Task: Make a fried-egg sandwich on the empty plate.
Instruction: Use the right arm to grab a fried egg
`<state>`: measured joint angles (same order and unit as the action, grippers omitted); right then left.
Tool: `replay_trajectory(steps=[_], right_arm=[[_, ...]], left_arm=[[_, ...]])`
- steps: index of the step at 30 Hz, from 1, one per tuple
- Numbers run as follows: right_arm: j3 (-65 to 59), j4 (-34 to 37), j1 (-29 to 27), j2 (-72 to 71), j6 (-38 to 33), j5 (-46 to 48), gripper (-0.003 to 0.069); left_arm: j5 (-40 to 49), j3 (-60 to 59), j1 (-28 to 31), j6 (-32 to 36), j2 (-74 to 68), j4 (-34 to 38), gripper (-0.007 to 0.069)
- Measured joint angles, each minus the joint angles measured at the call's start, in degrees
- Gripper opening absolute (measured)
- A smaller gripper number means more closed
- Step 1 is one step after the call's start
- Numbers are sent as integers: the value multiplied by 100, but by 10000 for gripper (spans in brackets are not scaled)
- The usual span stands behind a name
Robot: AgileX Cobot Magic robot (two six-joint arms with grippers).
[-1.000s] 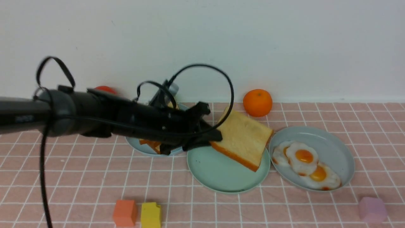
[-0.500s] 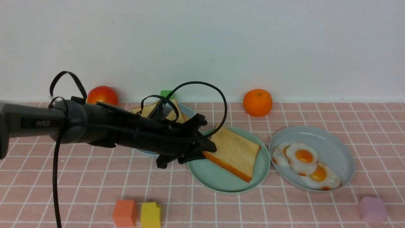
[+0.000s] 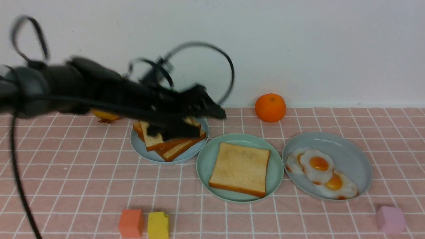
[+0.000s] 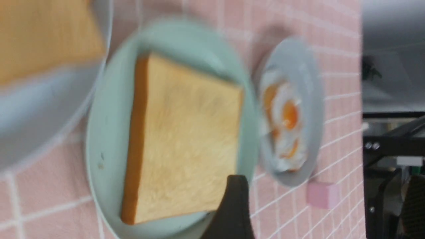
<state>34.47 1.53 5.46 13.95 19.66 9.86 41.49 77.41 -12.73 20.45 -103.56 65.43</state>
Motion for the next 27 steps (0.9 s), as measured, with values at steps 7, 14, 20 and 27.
replay_trajectory(steps=[7,14,20,27], right_arm=[[616,-885,0,1334,-20,922,240],[616,-1053,0,2224,-20,854,240],[628,-993,0,3019,-20,1016,240],[1261,-614,0,4571,-14,1960,240]], left_arm=[[816,268,675,-469,846,-1403,519],[1956,268,541,-1482,2039,-3088,302],[2071,280,-88,-1768,3100,-3749,151],[2206,221,-731,-1955,3486,-4223,122]])
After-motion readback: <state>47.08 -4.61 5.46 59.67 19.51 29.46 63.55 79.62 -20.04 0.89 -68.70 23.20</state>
